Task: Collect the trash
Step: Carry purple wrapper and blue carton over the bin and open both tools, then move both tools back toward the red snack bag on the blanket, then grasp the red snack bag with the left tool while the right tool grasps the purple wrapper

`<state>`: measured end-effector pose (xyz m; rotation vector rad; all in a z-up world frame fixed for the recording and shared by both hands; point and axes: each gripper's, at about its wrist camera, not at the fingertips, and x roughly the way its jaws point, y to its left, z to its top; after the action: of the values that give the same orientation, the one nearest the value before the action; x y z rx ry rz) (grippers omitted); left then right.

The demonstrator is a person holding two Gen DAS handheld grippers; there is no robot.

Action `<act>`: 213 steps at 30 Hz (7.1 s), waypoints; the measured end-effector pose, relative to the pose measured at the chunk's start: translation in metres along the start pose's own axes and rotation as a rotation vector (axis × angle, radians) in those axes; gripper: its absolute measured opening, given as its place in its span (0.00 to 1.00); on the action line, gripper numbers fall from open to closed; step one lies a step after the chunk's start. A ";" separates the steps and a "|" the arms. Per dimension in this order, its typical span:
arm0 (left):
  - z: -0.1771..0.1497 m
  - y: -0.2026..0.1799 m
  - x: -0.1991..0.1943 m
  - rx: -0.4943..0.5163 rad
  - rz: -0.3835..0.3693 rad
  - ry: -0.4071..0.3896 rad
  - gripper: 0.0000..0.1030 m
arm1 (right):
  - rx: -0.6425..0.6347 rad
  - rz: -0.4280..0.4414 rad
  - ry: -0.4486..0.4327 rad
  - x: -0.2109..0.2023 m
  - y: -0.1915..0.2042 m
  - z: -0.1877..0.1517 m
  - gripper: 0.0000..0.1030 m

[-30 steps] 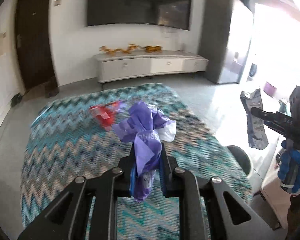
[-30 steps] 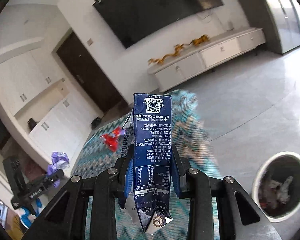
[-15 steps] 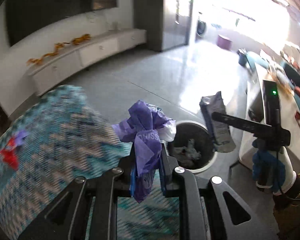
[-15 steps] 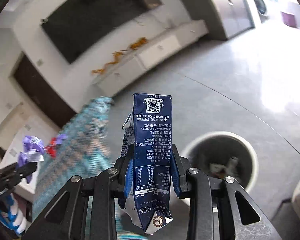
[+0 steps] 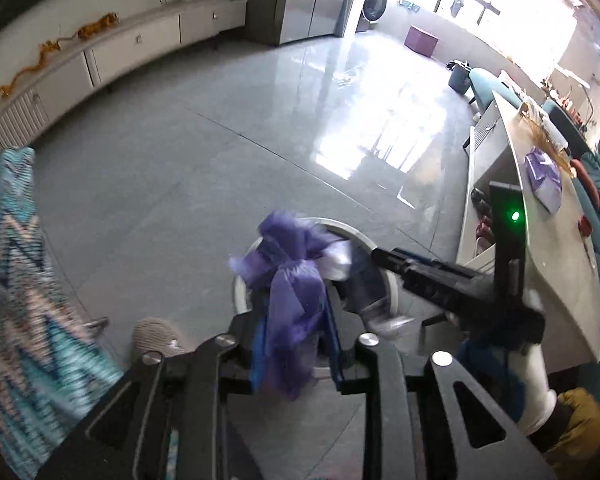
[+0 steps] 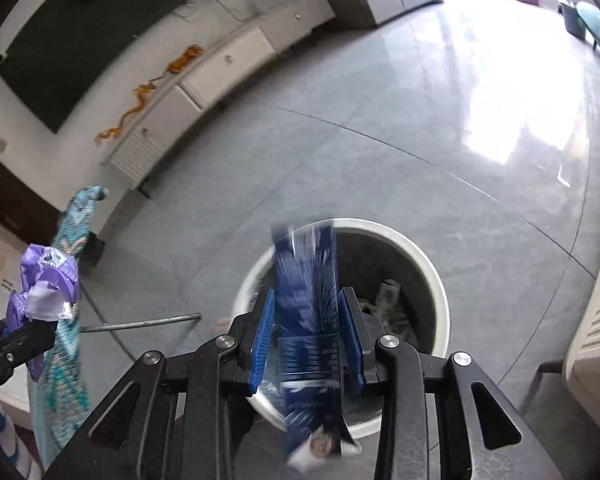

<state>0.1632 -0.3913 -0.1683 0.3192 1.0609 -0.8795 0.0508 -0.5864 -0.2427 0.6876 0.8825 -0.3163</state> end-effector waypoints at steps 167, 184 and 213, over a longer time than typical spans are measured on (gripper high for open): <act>-0.175 0.371 -0.280 -0.443 0.692 -0.460 0.78 | -0.781 0.355 -0.128 -0.036 0.469 -0.085 0.99; -0.143 0.461 -0.228 -0.611 0.442 -0.444 0.78 | -0.756 0.394 -0.076 0.037 0.535 -0.074 0.99; -0.197 0.443 -0.207 -0.656 0.217 -0.431 0.14 | -0.524 0.488 0.304 0.177 0.609 -0.073 0.50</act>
<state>0.3349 0.1064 -0.1609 -0.2930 0.8342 -0.3449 0.4317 -0.0810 -0.1609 0.4413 0.9979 0.4564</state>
